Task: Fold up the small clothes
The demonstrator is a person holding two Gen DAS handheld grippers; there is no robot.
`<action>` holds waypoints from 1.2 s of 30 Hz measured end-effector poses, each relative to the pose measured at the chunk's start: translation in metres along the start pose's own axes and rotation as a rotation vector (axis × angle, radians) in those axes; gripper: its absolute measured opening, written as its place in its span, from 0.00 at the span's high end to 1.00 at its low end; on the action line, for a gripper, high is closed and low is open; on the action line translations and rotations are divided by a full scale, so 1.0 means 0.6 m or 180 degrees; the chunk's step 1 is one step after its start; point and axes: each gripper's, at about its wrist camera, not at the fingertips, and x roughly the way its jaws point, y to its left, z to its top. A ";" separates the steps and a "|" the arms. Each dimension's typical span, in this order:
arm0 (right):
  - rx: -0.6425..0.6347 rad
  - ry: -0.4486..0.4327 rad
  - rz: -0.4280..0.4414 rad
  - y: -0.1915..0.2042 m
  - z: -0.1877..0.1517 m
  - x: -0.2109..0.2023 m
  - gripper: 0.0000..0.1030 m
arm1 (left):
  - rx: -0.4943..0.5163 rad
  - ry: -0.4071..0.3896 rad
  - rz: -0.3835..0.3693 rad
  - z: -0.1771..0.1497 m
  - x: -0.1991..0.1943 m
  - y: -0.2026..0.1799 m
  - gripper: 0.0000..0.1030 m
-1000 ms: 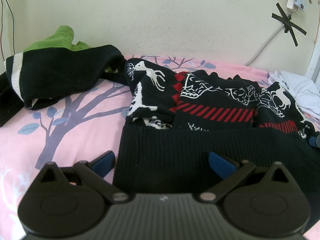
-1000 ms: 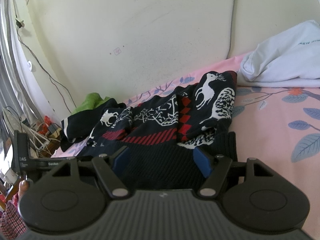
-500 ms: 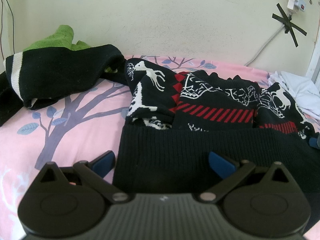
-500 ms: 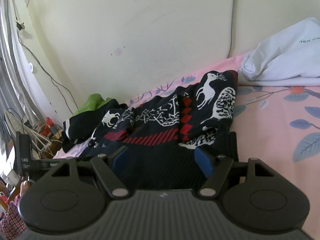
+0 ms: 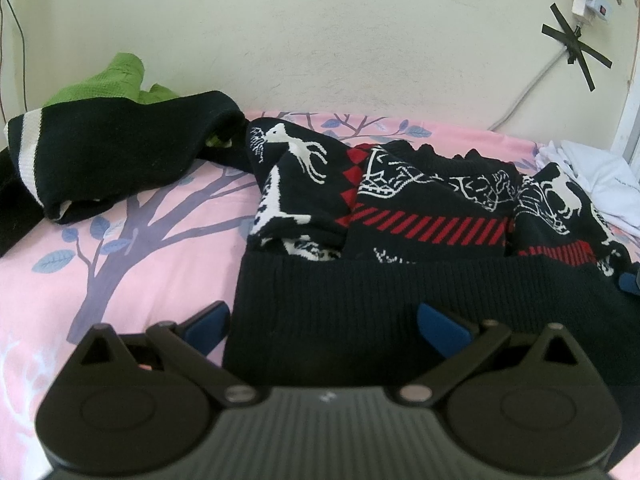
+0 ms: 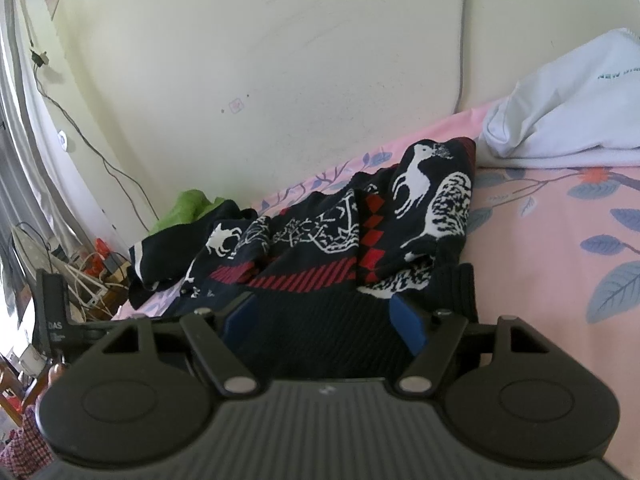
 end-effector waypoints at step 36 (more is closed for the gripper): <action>-0.0406 0.0028 -0.0026 -0.006 0.212 -0.070 0.44 | 0.0730 -0.0537 0.0008 0.120 -0.100 -0.010 0.00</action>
